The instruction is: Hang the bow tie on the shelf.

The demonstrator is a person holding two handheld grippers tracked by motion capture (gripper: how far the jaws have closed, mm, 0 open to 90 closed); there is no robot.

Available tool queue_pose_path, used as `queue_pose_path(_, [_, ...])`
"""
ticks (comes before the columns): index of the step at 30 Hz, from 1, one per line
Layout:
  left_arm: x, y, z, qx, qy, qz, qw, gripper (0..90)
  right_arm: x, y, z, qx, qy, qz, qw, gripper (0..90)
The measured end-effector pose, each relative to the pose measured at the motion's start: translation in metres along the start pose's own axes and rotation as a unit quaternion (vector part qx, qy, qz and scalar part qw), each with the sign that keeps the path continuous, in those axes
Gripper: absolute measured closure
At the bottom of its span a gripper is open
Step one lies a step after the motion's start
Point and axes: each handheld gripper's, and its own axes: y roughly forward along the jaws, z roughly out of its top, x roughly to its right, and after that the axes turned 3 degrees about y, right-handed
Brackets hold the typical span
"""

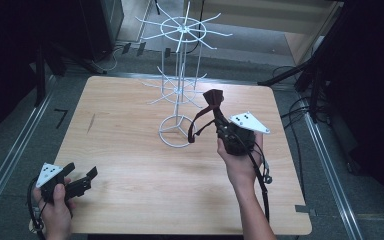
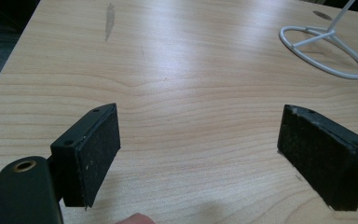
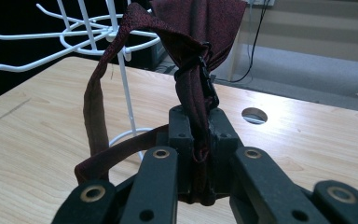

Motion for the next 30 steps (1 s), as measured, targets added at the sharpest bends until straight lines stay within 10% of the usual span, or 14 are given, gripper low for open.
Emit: queue_pose_path(30, [-0.001, 0.0, 0.0, 0.0, -0.001, -0.001, 1.0, 13.8, -0.014, 0.039, -0.01, -0.033, -0.013, 0.001, 0.9994, 83.3])
